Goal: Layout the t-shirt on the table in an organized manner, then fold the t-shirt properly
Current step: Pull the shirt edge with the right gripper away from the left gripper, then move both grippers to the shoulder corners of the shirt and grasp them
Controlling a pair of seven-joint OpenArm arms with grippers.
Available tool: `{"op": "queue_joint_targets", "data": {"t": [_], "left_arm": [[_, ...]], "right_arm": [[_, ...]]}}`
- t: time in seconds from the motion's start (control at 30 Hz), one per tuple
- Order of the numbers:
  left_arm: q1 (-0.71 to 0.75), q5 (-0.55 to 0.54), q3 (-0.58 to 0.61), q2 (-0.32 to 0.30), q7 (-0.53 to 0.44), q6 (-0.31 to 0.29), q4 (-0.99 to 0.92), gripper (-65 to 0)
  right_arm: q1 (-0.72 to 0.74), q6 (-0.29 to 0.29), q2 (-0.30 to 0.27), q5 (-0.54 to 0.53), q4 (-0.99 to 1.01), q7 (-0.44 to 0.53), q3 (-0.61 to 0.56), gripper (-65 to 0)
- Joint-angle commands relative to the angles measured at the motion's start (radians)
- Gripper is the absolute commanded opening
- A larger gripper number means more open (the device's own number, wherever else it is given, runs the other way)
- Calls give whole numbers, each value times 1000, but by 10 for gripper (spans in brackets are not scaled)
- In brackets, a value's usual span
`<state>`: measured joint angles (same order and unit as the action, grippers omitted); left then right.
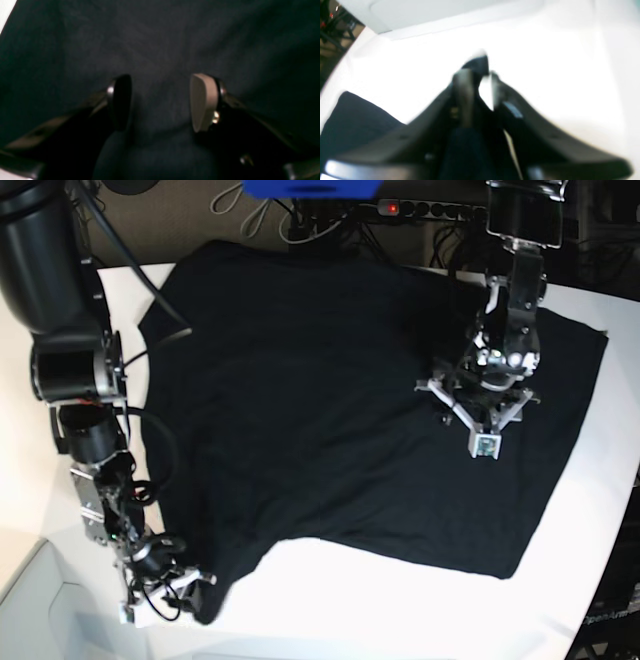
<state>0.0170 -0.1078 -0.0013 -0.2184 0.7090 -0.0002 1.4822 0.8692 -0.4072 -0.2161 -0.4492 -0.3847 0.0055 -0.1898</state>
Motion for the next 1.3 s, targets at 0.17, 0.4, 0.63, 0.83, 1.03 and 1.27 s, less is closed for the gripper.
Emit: {"op": "queue_joint_targets", "data": {"t": [0.17,0.4,0.63,0.83,1.03,1.27], "left_arm": [[-24,3,-6,-6,-7,4,91,-288],[-51,3,-111,-8,-1,4,96,-287],[-15,1,-204,-45,1,1,93,-288],[68,4,-211,-72,1,1,99,-304],[146,1,-211,-112,-7,1,87,-414],[150,3,-213,-112,-1,1,87,-414]], "right_arm": [[-34,-14,-53,5,-135,20,13,-252],[-400,-12,-125,3,-646,-183,63,-224],[-773,-17,-55,3,-1049,-286,197,-361],[-997,-14,60,5,-1221,-347,264,-650],[-1174,-14,109,10,-1235,-370,276,-650],[-1068,-14,65,10,-1009,-368,272,-650]]}}
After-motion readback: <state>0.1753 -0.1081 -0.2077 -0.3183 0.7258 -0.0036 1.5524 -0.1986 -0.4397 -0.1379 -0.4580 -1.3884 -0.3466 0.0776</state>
